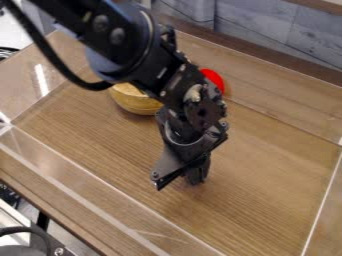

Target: Remove the green stick from the brown bowl and put it on the table

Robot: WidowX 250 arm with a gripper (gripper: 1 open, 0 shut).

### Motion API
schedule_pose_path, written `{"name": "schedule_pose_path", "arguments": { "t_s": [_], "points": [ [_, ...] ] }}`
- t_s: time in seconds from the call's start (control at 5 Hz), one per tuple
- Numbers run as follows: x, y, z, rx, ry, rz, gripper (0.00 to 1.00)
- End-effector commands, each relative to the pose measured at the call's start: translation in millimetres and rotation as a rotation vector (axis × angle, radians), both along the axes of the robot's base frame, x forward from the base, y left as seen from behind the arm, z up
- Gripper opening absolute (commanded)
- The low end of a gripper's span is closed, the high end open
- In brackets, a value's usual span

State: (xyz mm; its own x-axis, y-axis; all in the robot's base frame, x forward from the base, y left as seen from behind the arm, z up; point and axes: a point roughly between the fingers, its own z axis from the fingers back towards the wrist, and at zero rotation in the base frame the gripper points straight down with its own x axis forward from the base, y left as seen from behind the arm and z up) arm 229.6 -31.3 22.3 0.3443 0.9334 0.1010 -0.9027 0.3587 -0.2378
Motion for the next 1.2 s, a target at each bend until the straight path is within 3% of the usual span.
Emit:
{"name": "schedule_pose_path", "arguments": {
  "t_s": [0.0, 0.4, 0.8, 1.0],
  "points": [
    [-2.5, 6.1, 8.3, -0.008, -0.029, -0.018, 0.00],
    [-10.8, 14.6, 6.0, -0.008, -0.033, -0.038, 0.00],
    [-3.8, 5.6, 2.9, -0.008, -0.039, -0.018, 0.00],
    [-1.7, -0.4, 3.6, -0.010, -0.042, 0.043, 0.00]
  ]
}}
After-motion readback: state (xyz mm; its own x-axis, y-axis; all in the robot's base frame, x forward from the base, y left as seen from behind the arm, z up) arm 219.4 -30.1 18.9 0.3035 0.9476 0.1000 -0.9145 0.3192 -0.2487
